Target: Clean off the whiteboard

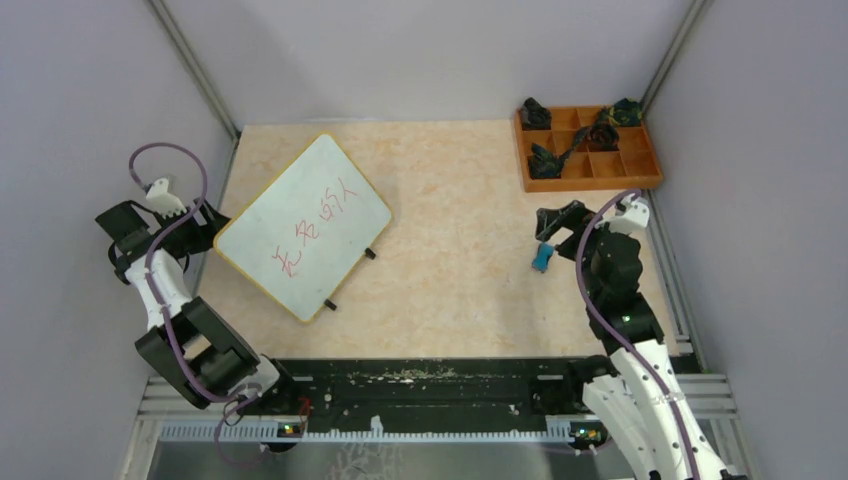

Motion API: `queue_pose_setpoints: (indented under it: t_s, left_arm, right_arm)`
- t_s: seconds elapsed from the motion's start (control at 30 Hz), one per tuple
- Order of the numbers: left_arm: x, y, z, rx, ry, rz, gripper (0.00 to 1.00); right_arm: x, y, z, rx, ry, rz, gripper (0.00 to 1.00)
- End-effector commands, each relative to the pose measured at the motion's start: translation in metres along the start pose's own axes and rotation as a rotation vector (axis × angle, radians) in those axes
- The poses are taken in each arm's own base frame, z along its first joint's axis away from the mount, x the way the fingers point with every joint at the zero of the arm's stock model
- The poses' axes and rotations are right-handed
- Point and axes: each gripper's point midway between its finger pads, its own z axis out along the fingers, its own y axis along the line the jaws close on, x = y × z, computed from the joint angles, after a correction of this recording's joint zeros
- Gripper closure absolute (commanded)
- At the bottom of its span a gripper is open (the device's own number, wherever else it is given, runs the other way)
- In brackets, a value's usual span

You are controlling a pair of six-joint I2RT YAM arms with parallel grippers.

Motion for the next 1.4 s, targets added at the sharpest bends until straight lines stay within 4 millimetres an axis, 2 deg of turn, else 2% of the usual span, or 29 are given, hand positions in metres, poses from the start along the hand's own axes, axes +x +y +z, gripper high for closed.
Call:
queue_pose_setpoints:
  t_s: [0.0, 0.17, 0.33, 0.47, 0.5, 0.57, 0.63, 0.7, 0.77, 0.87, 1.03, 1.17, 1.37]
  left_arm:
    - [0.002, -0.006, -0.002, 0.025, -0.005, -0.012, 0.14]
    - [0.004, -0.006, -0.001, 0.029, 0.0, -0.015, 0.15]
    - [0.005, -0.006, 0.001, 0.04, 0.001, -0.02, 0.15]
    - [0.006, -0.007, 0.001, 0.052, 0.001, -0.025, 0.15]
    - [0.005, -0.008, 0.001, 0.053, 0.0, -0.02, 0.15]
    - [0.005, -0.009, 0.0, 0.054, 0.0, -0.011, 0.15]
    - [0.006, -0.01, -0.002, 0.05, 0.0, 0.0, 0.15]
    - [0.007, -0.011, -0.003, 0.05, 0.0, 0.006, 0.15]
    - [0.008, -0.012, -0.003, 0.051, -0.002, 0.01, 0.15]
    - [0.008, -0.014, -0.004, 0.057, -0.004, 0.011, 0.15]
    - [0.009, -0.016, -0.004, 0.07, -0.003, 0.005, 0.15]
    - [0.008, -0.017, -0.006, 0.062, -0.002, 0.017, 0.15]
    - [0.006, -0.018, -0.01, 0.052, -0.009, 0.033, 0.15]
  right_arm:
    - [-0.023, -0.004, -0.003, 0.042, -0.085, 0.012, 0.01]
    - [-0.031, -0.004, -0.009, 0.053, -0.105, -0.003, 0.01]
    - [-0.015, -0.018, -0.001, 0.168, 0.054, -0.089, 0.01]
    - [0.005, -0.045, 0.008, 0.355, 0.186, -0.1, 0.15]
    - [0.009, -0.05, 0.01, 0.391, 0.208, -0.104, 0.22]
    - [0.019, -0.056, 0.014, 0.427, 0.253, -0.109, 0.39]
    - [0.026, -0.058, 0.017, 0.442, 0.287, -0.106, 0.43]
    - [0.031, -0.063, 0.017, 0.47, 0.298, -0.088, 0.4]
    - [0.039, -0.068, 0.016, 0.501, 0.326, -0.08, 0.31]
    - [0.058, -0.074, 0.017, 0.525, 0.394, -0.071, 0.27]
    - [0.092, -0.093, 0.022, 0.589, 0.494, -0.086, 0.27]
    - [0.1, -0.105, 0.026, 0.632, 0.495, -0.107, 0.3]
    - [0.109, -0.114, 0.047, 0.649, 0.524, -0.147, 0.32]
